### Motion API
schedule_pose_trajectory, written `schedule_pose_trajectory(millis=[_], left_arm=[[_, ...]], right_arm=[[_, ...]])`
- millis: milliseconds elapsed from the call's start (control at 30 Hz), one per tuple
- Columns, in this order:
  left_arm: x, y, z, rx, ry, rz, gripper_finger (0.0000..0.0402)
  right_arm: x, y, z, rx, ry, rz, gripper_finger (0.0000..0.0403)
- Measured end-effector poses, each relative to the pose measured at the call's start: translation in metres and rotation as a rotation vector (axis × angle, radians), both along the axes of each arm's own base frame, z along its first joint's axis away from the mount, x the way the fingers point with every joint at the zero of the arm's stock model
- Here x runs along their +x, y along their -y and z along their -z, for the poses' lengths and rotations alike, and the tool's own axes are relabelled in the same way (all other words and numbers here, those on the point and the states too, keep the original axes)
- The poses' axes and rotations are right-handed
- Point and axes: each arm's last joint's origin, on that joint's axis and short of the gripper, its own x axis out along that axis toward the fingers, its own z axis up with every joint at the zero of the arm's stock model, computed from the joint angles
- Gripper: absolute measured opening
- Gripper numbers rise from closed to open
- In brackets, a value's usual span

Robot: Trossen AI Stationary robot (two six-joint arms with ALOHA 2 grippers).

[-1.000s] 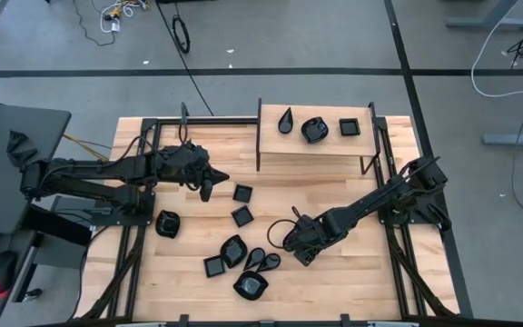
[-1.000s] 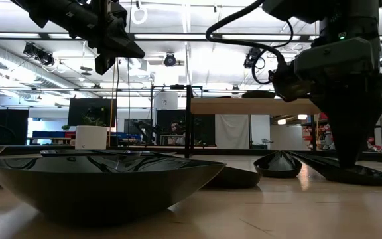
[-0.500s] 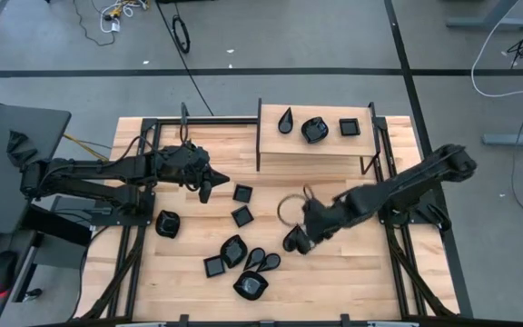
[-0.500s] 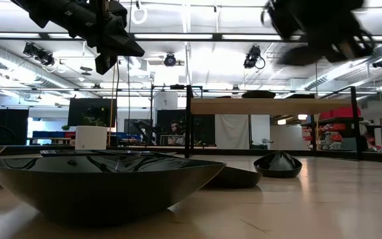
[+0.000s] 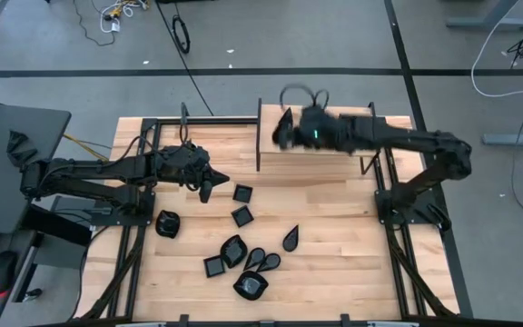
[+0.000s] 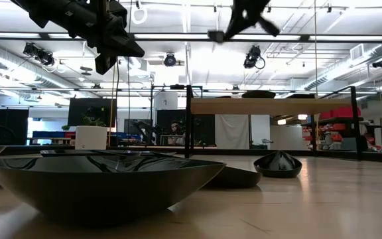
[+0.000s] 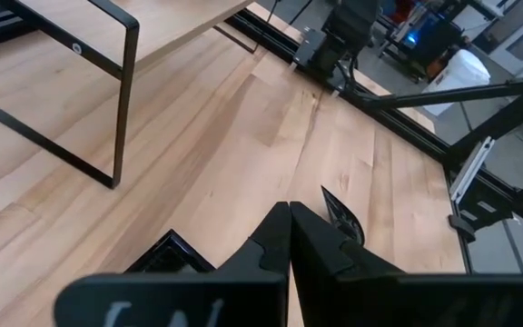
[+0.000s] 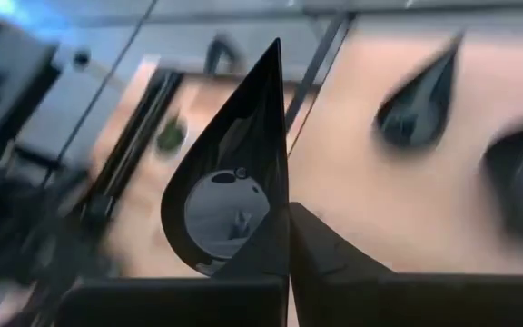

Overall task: Pick & Place Mini shaped plates
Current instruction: Stack the drop-shaped plate on top of the drop-shaped plate on the shelf

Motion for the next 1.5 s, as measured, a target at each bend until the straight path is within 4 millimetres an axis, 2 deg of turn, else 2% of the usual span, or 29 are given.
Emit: schedule_pose_trajectory(millis=[100, 200, 400, 633, 1267, 1500], left_arm=[[0.0, 0.0, 0.0, 0.0, 0.0, -0.002, 0.0007], [0.0, 0.0, 0.0, -0.003, 0.0, -0.003, 0.0007], [0.0, -0.001, 0.0, -0.013, 0.001, -0.037, 0.0007], [0.0, -0.001, 0.0, -0.011, 0.001, -0.042, 0.0007], [0.0, -0.001, 0.0, -0.007, 0.0, -0.05, 0.0007], [0.0, -0.001, 0.0, -0.007, 0.0, -0.049, 0.0007]], right_arm=[[-0.004, 0.039, 0.006, -0.007, -0.047, 0.069, 0.0], [-0.007, 0.069, 0.019, 0.023, -0.111, 0.093, 0.0], [0.0, 0.102, 0.044, 0.087, -0.187, 0.034, 0.0], [0.006, 0.115, 0.062, 0.11, -0.243, 0.045, 0.0], [0.004, 0.121, 0.068, 0.116, -0.254, 0.087, 0.0018], [0.011, 0.124, 0.08, 0.15, -0.269, 0.087, 0.0019]])
